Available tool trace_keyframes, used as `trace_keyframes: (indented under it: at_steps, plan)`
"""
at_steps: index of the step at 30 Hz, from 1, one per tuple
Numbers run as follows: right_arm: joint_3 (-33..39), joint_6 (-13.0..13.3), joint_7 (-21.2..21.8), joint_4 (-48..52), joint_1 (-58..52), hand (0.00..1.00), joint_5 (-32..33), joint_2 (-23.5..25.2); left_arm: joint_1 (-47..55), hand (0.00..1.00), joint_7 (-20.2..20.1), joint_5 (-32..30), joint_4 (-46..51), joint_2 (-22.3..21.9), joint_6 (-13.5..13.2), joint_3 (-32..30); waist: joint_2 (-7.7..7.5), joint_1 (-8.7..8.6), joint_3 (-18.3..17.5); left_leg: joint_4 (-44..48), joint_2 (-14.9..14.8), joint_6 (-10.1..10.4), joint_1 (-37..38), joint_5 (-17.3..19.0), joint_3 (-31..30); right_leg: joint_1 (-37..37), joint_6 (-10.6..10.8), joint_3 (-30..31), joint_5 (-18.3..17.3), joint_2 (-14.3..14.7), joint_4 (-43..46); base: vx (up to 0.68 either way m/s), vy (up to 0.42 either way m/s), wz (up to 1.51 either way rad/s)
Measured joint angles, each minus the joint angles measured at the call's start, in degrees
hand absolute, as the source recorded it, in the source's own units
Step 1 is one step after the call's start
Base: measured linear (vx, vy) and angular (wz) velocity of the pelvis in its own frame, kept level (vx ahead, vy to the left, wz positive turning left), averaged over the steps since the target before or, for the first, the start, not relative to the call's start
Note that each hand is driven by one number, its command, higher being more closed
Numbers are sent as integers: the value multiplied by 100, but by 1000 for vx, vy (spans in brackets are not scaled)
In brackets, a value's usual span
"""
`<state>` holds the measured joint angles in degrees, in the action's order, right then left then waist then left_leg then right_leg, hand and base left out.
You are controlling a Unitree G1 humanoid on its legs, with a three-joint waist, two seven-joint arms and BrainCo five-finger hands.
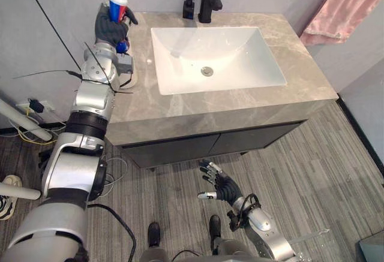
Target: Organize washtable
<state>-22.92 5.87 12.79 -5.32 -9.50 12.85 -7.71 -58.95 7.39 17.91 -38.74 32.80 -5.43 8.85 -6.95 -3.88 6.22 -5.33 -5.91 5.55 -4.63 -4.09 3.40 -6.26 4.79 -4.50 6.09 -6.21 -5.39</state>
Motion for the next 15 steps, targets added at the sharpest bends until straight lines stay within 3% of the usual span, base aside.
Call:
trace_keyframes:
  at_steps: [15]
  plan:
    - [47, -16, -3, -12, -3, 0, -22, -18, 23, 0, -87, 299, 21, 0, -15, -108, 7, 55, -4, 1, 2, -1, 55, -1, -46, 88, 5, -34, 2, 0, -14, 0, 0, 0]
